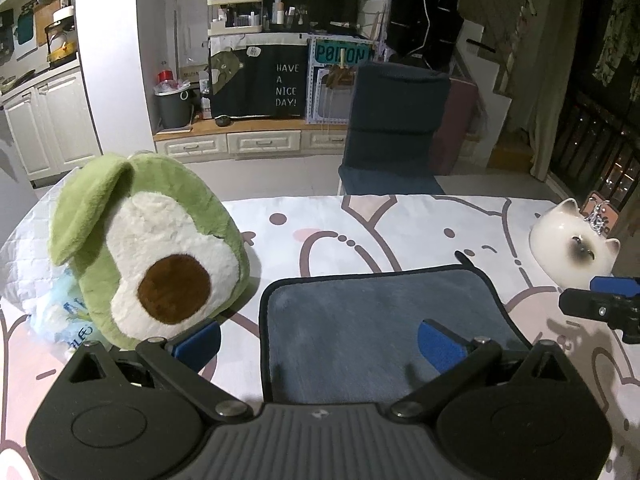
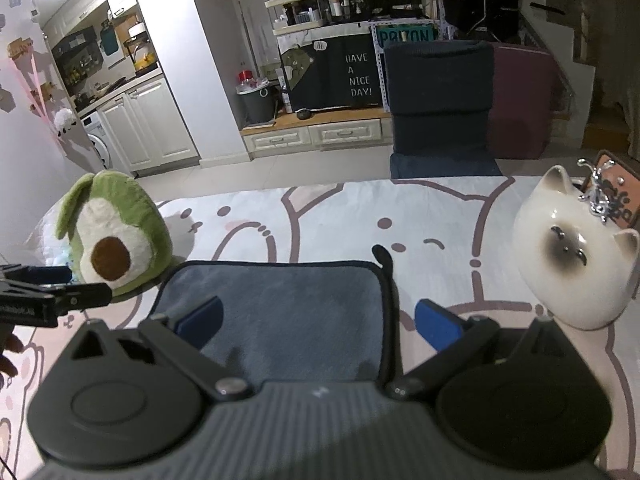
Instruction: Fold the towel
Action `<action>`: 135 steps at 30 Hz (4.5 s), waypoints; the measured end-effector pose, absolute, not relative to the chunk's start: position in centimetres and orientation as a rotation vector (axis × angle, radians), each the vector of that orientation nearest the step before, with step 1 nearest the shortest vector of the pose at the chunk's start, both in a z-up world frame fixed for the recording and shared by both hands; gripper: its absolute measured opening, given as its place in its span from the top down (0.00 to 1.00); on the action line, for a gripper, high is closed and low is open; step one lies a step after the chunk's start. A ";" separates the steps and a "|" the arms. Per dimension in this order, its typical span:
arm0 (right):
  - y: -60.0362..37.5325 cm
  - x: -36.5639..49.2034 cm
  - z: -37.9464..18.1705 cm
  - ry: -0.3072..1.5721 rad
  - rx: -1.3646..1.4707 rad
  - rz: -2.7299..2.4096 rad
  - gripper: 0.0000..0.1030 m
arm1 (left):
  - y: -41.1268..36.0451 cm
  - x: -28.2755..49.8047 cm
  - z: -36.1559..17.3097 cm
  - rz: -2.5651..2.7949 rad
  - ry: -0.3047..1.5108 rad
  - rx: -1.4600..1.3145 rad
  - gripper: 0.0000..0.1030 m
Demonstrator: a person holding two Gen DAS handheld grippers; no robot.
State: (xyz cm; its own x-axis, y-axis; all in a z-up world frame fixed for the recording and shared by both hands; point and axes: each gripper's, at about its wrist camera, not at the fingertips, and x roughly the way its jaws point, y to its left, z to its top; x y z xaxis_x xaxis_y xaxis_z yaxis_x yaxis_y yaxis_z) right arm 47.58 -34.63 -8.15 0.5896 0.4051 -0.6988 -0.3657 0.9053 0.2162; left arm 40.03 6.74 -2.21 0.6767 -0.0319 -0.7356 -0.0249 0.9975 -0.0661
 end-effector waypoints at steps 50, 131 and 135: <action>-39.3 30.9 -2.5 0.709 0.045 0.446 0.00 | 2.1 22.4 4.1 0.008 0.679 -0.028 0.00; -42.8 10.8 -2.4 0.585 0.001 0.476 0.00 | -0.6 3.5 3.0 -0.065 0.584 -0.014 0.00; -43.0 10.7 -2.5 0.584 0.010 0.482 0.00 | -0.6 3.4 2.8 -0.060 0.585 -0.024 0.00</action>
